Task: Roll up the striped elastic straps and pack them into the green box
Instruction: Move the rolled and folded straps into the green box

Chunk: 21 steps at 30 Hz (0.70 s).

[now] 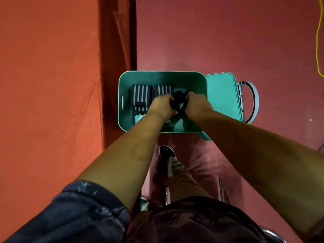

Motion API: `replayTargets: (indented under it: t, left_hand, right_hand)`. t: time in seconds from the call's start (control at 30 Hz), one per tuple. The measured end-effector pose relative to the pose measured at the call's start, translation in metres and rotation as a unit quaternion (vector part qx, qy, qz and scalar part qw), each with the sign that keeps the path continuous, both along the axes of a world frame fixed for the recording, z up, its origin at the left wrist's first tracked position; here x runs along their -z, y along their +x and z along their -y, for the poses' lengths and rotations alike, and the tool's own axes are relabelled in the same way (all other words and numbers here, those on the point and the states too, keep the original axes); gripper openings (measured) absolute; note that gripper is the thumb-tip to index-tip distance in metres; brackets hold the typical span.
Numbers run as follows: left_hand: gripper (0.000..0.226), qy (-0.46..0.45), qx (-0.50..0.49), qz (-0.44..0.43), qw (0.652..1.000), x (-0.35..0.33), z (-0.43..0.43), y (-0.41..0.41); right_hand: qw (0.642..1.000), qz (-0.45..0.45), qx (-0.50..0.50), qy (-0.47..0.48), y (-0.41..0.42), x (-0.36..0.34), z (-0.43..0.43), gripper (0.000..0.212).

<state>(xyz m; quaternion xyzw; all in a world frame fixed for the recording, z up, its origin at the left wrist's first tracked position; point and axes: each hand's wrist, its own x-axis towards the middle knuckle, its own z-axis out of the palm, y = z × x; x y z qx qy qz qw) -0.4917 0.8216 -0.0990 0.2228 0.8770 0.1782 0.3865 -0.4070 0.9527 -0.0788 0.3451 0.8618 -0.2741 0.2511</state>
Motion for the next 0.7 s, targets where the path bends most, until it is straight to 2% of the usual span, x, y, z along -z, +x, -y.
replayTargets:
  t: [0.27,0.4,0.5,0.57,0.7]
  left_hand:
    - [0.041,0.027,0.034,0.003,0.999,0.044,-0.017,0.013]
    - [0.028,0.027,0.028,-0.026,0.999,0.048,-0.018,0.016]
    - [0.005,0.026,0.068,-0.062,0.995,0.056,-0.014,0.018]
    - [0.008,0.027,0.089,-0.101,0.990,0.061,-0.010,0.016]
    - [0.019,0.022,0.121,-0.072,0.990,0.055,-0.008,0.012]
  right_hand:
    - [0.995,0.062,0.074,-0.028,-0.013,0.043,0.002,0.057]
    - [0.993,0.074,0.081,-0.034,-0.014,0.052,-0.001,0.057]
    - [0.992,0.093,0.071,-0.041,-0.014,0.057,-0.004,0.057]
    - [0.991,0.106,0.064,-0.039,-0.015,0.057,-0.005,0.057]
    - [0.993,0.109,0.035,-0.036,-0.017,0.055,-0.006,0.057]
